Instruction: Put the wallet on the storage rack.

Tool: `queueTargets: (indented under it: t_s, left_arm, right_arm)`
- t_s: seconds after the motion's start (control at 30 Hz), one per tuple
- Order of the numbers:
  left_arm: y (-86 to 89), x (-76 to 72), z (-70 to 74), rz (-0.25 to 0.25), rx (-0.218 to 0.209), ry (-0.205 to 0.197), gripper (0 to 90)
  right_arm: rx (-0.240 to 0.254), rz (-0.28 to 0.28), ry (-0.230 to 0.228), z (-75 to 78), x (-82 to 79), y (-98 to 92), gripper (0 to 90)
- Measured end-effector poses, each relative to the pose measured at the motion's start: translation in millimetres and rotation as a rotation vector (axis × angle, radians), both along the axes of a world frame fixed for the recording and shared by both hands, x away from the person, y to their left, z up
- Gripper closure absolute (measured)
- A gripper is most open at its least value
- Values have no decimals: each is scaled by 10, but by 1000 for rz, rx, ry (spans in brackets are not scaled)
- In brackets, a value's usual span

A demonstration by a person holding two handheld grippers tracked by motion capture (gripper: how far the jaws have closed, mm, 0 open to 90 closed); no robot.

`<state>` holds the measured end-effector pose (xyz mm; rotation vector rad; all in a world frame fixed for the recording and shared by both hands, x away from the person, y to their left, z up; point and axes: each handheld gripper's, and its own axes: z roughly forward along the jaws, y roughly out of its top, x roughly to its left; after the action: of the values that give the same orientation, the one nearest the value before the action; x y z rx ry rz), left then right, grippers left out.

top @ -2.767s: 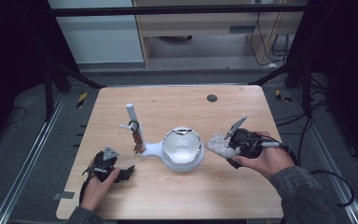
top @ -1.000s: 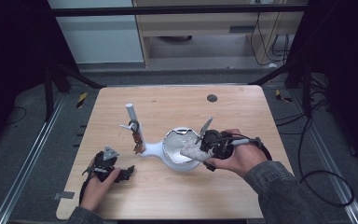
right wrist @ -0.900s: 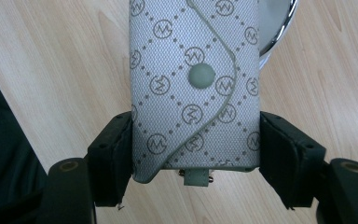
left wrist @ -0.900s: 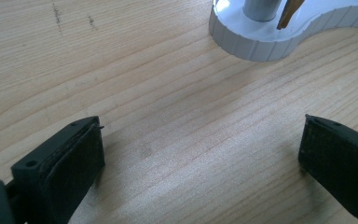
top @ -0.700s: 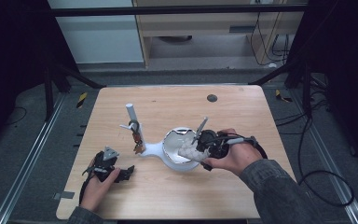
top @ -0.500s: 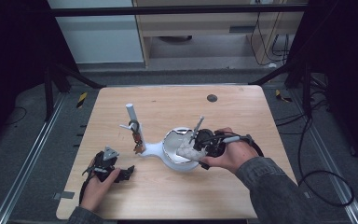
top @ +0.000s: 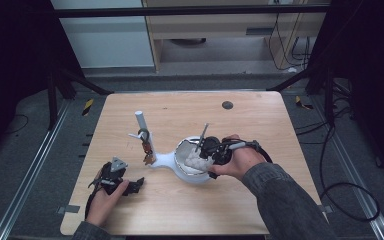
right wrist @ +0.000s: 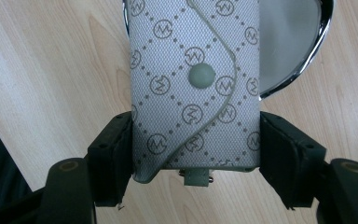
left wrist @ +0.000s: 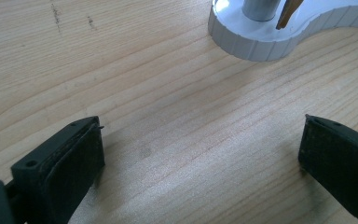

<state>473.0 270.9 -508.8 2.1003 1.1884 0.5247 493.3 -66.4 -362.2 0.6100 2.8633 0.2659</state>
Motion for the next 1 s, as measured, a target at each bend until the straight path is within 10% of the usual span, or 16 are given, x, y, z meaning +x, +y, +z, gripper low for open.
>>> queueTargets:
  t_s: [1.0]
  left_arm:
    - [-2, 0, 0, -3, -2, 0, 0]
  right_arm:
    - [-26, -18, -1, -14, 166, 153, 317]
